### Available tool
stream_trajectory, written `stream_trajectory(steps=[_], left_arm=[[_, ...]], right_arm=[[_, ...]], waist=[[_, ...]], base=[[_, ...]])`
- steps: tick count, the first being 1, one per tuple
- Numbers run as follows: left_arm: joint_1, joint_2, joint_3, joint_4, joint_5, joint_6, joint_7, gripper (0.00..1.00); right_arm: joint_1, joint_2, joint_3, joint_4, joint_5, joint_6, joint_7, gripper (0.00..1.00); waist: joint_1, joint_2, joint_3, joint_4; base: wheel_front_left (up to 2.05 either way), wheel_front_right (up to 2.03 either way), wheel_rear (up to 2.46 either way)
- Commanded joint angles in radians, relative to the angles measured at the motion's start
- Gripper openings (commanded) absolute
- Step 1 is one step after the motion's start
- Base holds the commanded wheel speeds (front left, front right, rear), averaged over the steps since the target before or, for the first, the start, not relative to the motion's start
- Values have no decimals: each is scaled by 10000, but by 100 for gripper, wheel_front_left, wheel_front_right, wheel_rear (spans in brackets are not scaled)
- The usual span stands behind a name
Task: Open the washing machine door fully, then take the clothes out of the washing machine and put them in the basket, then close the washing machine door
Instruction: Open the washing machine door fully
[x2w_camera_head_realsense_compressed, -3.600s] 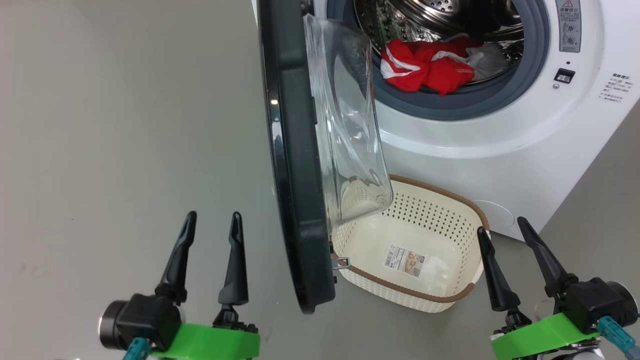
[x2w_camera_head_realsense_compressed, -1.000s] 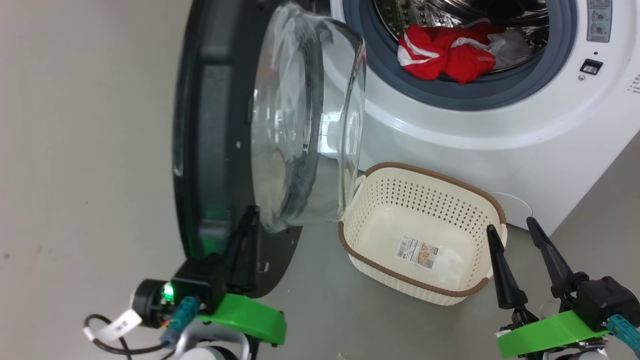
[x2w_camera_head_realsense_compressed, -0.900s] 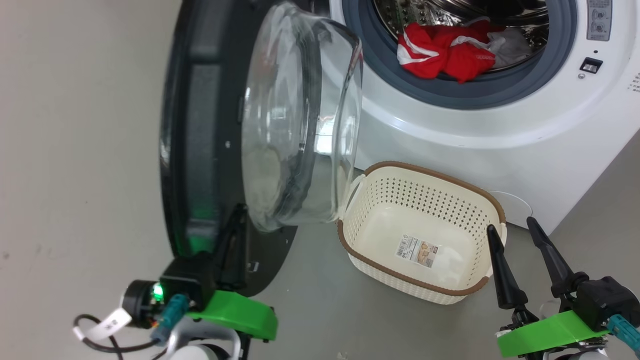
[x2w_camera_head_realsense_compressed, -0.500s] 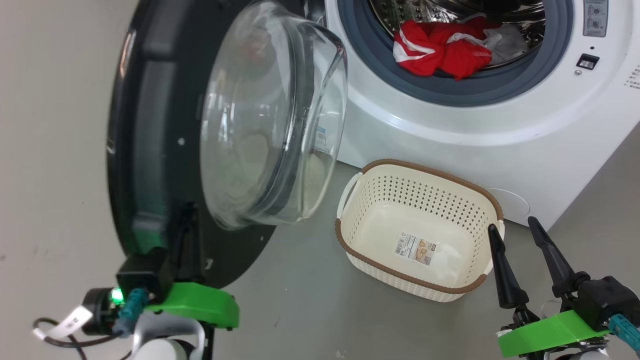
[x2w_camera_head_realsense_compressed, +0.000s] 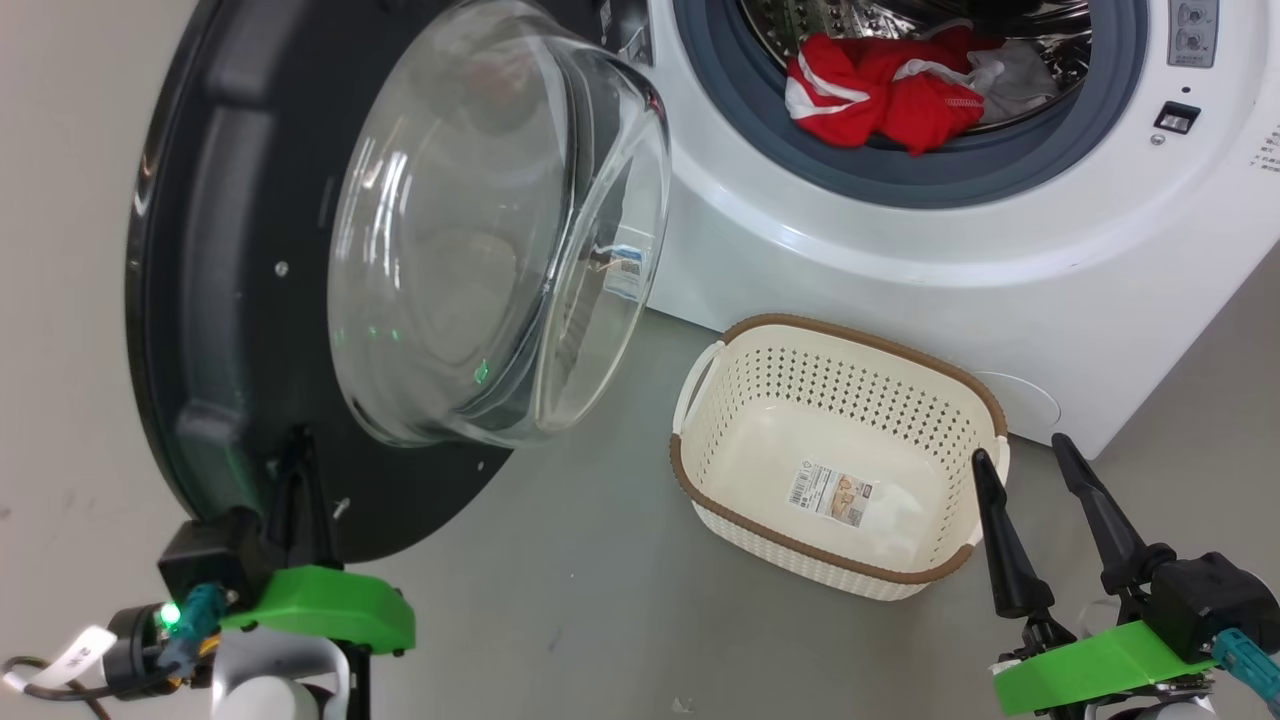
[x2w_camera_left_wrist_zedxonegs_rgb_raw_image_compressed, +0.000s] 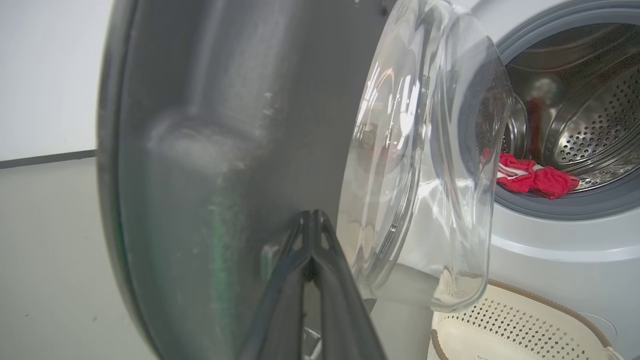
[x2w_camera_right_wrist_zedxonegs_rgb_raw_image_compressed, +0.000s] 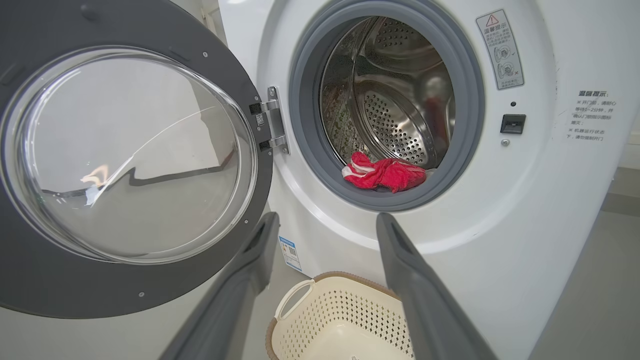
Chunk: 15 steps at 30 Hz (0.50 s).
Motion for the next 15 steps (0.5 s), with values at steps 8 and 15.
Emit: stream_trajectory(steps=[8,15], left_arm=[[-631,470,980,757,-529,-265,-329,0],[-1280,648,1313,1491,-708,-476,-553,0]], right_arm=[[-255,-31,241,-452,-268,62,153,100],[-280,-31,204,-711,-458,62,372,100]], waist=[[0,0,38,-51],[0,0,235,-122]], base=[[0,0,0],[0,0,0]])
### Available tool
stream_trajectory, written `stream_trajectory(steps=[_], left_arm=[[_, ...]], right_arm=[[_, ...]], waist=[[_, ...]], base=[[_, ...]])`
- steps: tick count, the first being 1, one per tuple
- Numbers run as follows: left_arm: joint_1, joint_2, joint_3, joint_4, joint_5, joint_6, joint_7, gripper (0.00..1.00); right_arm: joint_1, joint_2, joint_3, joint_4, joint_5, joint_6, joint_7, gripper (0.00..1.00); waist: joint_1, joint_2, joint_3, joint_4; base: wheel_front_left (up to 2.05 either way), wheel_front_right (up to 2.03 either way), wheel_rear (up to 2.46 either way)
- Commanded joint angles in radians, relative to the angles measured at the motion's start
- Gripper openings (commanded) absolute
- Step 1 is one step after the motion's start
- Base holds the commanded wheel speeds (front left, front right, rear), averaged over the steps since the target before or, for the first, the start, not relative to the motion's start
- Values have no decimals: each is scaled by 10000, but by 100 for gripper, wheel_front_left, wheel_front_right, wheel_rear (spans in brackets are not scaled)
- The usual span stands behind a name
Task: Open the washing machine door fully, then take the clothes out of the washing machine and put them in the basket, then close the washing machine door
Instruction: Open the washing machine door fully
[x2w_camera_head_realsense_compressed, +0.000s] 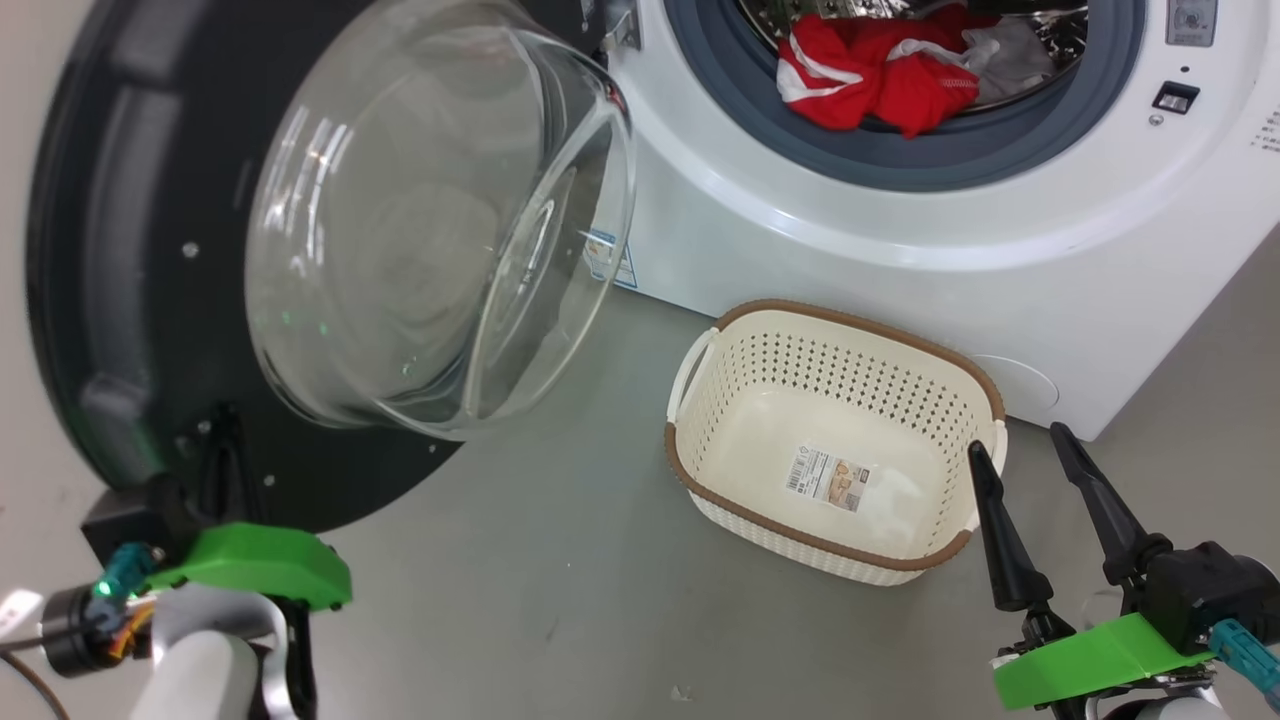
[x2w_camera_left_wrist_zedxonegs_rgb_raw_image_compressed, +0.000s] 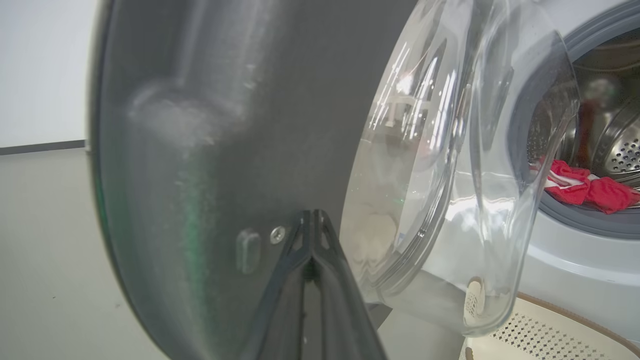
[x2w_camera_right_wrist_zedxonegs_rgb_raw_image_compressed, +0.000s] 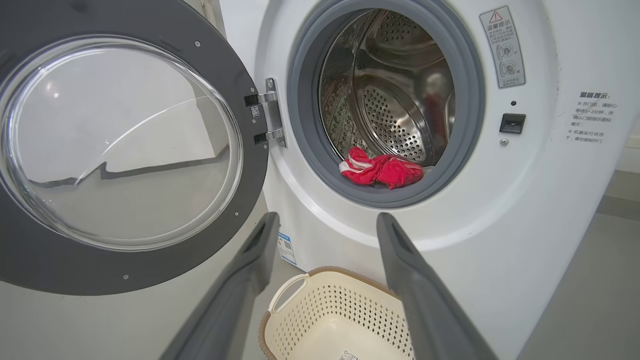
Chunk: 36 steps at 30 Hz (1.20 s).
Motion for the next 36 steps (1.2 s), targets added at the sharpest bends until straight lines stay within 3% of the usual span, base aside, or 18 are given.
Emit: stream_trajectory(steps=[1,14,25,36], left_arm=[[-515,534,574,-57,-48,-59,-131,0],[-1731,821,1179,1579,-93,-506,-315,0],[-2368,848,2009,2239,118,-946,-323,0],[-2635,866,2589,2802,566,-1093,-324,0]], right_arm=[[-280,-31,212,-321,-116,62,7,100],[-315,-31,128,-767,-341,62,348,100],[-391,-31,155,-1025,-486,62,562,100],[-546,-31,192,-1104,-575,62,673,100]], waist=[[0,0,49,-32],[0,0,403,-106],[0,0,659,-156],[0,0,854,-307]], base=[[0,0,0],[0,0,0],[0,0,0],[0,0,0]])
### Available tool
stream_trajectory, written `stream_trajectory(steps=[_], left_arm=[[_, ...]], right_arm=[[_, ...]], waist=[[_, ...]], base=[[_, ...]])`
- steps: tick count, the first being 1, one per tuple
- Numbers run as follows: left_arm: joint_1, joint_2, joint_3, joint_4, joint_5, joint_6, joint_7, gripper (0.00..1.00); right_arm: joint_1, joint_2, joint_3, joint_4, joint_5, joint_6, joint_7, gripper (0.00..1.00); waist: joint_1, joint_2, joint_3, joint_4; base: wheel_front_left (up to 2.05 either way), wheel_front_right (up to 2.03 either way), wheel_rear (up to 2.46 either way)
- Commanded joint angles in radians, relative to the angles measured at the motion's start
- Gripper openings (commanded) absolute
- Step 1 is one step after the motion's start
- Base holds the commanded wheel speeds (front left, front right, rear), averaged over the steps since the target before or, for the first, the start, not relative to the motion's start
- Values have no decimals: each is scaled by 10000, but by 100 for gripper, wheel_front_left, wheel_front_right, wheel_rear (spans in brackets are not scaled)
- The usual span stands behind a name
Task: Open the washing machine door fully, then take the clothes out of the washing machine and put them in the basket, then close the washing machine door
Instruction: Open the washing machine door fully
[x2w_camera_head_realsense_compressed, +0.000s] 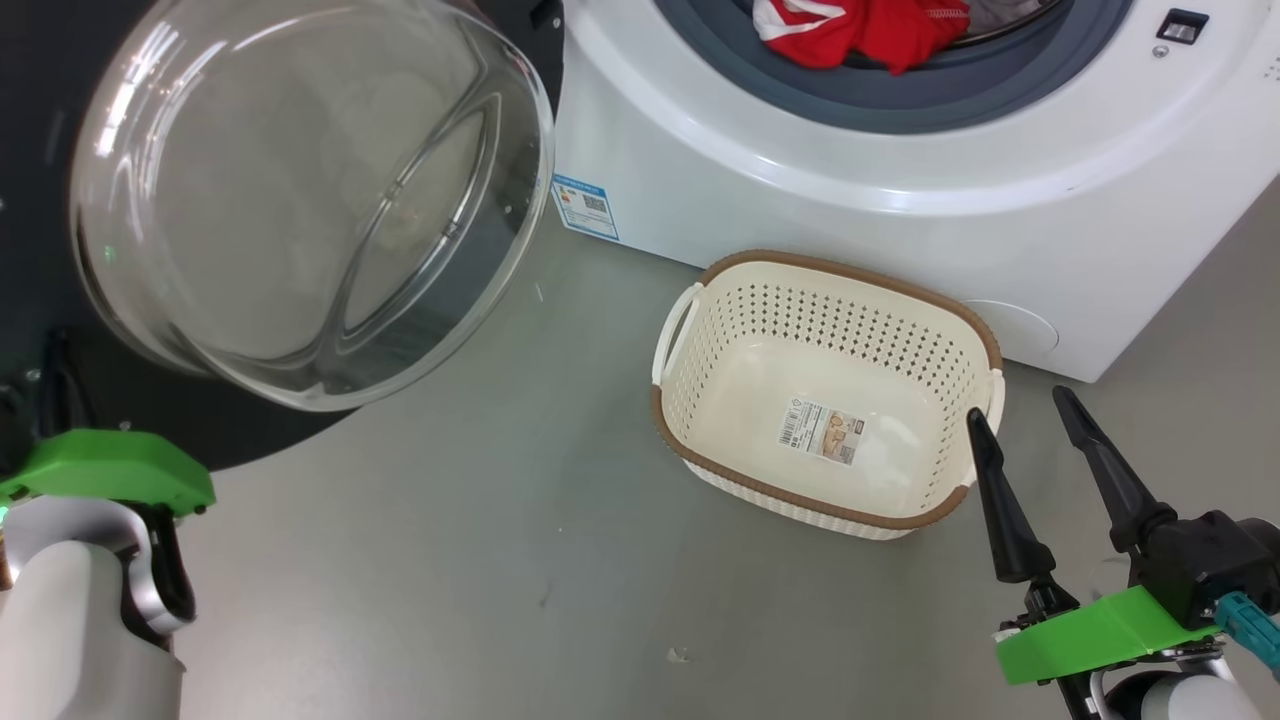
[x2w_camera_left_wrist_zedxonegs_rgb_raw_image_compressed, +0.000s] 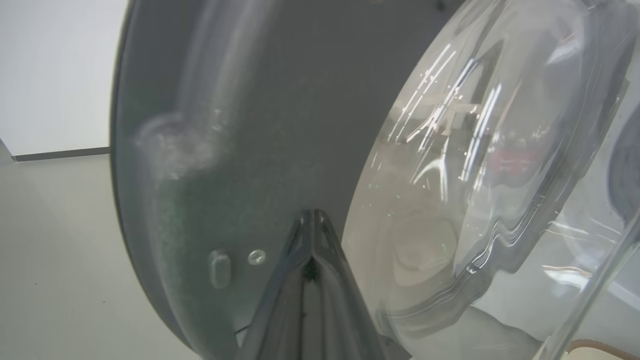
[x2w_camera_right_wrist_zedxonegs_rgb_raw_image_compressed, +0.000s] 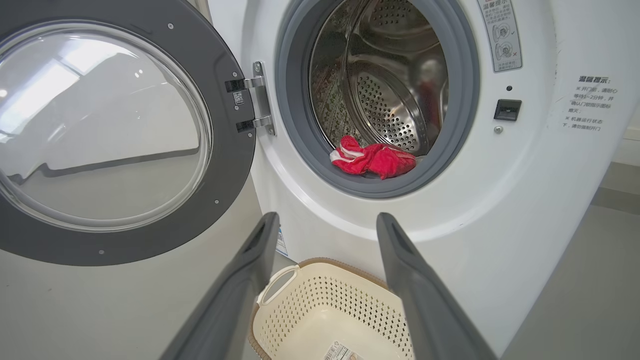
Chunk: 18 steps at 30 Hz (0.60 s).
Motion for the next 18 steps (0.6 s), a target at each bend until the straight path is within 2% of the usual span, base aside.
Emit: stream_trajectory(steps=[1,18], left_arm=[[-341,624,469,-48,87,31,-58,0],[-547,756,1291,581,856,-138,-58,0]], right_arm=[[-306,-20,224,-285,-150,62,8,100],[-428,-20,401,-278,-134,62,62,100]], waist=[[0,0,41,-30],[0,0,145,-106]], base=[[0,0,0],[0,0,0]])
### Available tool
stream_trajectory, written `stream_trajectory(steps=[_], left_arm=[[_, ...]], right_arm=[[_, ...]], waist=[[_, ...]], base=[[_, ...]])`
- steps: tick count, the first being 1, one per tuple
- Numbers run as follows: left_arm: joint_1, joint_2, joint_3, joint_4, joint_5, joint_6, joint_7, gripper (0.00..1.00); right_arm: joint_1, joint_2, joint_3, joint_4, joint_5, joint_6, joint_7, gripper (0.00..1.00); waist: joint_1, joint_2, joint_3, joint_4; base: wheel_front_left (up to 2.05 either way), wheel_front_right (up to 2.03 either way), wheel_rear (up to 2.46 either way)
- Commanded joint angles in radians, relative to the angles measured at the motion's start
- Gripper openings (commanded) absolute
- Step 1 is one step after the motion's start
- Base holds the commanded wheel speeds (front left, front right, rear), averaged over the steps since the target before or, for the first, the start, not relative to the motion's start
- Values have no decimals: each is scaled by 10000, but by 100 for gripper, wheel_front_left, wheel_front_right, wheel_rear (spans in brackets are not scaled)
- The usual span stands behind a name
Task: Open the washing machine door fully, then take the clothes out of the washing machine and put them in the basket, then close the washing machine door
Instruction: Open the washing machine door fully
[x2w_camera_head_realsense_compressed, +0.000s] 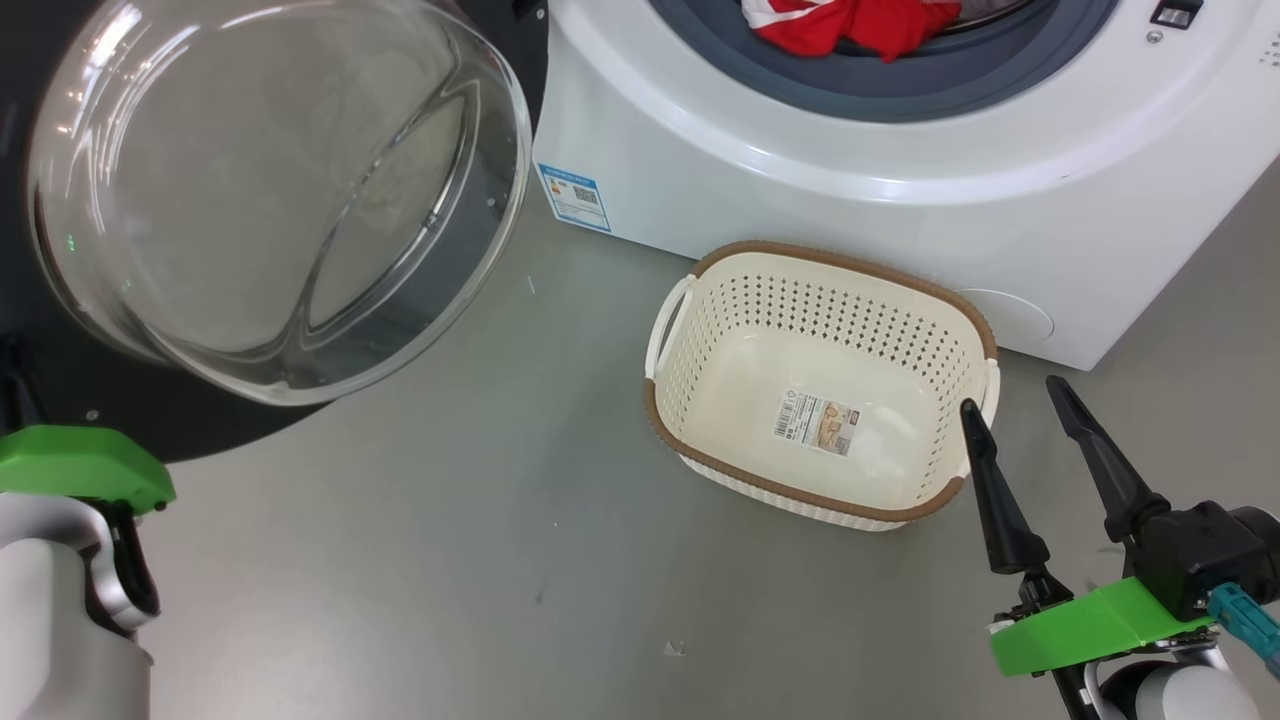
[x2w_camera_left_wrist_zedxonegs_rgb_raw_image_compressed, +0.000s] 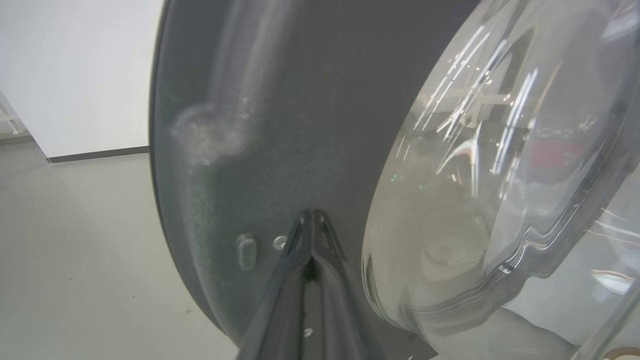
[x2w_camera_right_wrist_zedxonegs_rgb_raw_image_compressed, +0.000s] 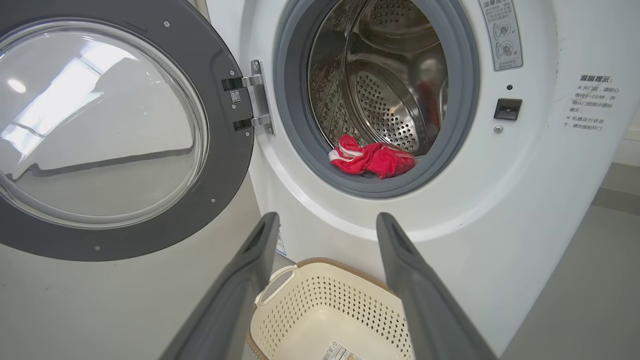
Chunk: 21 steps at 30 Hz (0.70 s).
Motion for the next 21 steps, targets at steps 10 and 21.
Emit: stream_trajectory(steps=[10,21], left_arm=[[319,416,584,-782,574,-361,-49,0],[1660,-238,530,-3239,1109,-418,-49,100]], right_arm=[[-254,-8,332,-81,123,62,-138,100],[-178,-8,233,388,515,62,-560,100]], waist=[[0,0,-191,-28],[0,0,-799,-184]], base=[[0,0,0],[0,0,0]])
